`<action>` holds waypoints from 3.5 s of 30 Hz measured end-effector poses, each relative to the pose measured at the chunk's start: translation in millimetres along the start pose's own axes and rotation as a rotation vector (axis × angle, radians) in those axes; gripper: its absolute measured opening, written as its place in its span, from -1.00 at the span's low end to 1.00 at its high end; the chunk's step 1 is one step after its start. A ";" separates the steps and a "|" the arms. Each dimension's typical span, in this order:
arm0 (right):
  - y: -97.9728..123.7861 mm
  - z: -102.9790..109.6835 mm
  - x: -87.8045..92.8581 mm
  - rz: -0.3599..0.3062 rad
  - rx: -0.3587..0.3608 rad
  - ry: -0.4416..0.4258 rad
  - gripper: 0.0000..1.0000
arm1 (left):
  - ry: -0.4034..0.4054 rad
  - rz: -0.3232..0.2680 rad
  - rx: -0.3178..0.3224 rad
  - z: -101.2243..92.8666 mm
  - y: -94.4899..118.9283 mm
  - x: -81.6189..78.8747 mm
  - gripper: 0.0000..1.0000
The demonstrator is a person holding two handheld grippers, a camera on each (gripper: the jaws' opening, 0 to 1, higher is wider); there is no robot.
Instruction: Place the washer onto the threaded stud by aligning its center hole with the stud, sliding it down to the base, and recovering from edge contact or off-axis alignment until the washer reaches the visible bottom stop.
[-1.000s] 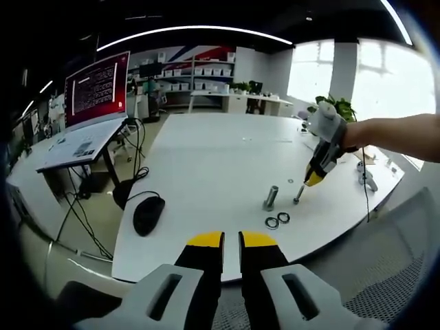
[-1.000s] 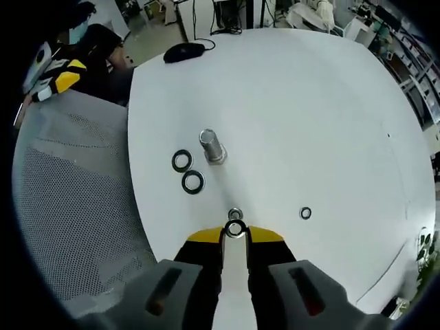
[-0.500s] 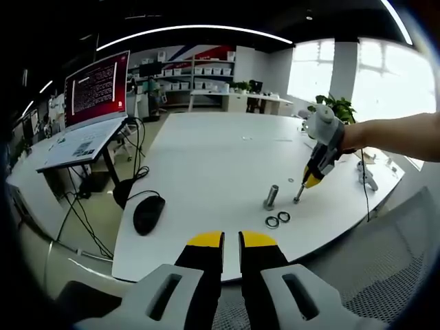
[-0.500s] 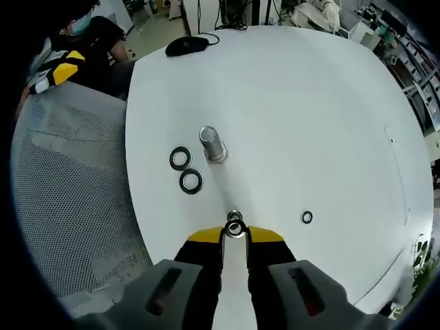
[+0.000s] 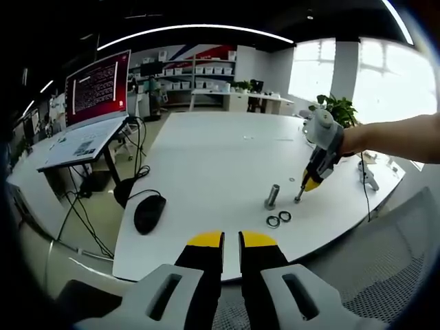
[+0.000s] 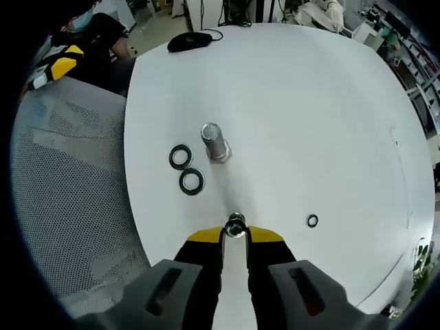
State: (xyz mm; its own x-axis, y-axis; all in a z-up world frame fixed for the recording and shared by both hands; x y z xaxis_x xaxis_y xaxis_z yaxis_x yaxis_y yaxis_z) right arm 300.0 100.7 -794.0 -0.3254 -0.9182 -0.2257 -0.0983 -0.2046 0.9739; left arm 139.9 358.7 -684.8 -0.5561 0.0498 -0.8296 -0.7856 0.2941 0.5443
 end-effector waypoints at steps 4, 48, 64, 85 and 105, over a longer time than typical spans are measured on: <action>-7.2 0.0 2.1 0.006 -0.001 0.000 -0.73 | 0.001 0.009 -0.003 0.5 -0.2 1.2 -0.88; -41.0 3.1 9.0 0.023 0.023 0.046 -0.59 | 0.004 0.014 -0.009 2.0 -0.5 1.4 -0.89; -13.3 -26.9 48.5 -0.016 -0.035 -0.050 -0.29 | 0.002 0.019 -0.010 1.7 -1.0 1.6 -0.90; -39.9 -93.4 34.1 -0.152 0.145 -0.314 -0.43 | 0.006 0.050 -0.024 3.5 -1.8 5.3 -0.93; -45.1 -101.7 21.7 -0.155 0.151 -0.271 -0.69 | 0.002 0.062 -0.028 3.4 -2.2 6.2 -0.95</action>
State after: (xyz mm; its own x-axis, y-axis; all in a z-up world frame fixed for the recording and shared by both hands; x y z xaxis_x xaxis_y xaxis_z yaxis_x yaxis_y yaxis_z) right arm 393.0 55.5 -840.4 -0.5316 -0.7528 -0.3882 -0.2971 -0.2635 0.9178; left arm 139.1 361.6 -691.5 -0.6048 0.0651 -0.7937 -0.7566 0.2640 0.5982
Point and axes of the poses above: the point that each gripper's makers call its tool centre point, and the gripper's own axes: y roughly backward along the fingers, z roughly to its left, x roughly out of its underside, the point moved 3 cm from there along y, roughly backward along the fingers, and after that the axes turned 3 degrees about x, right-handed, at the moved point
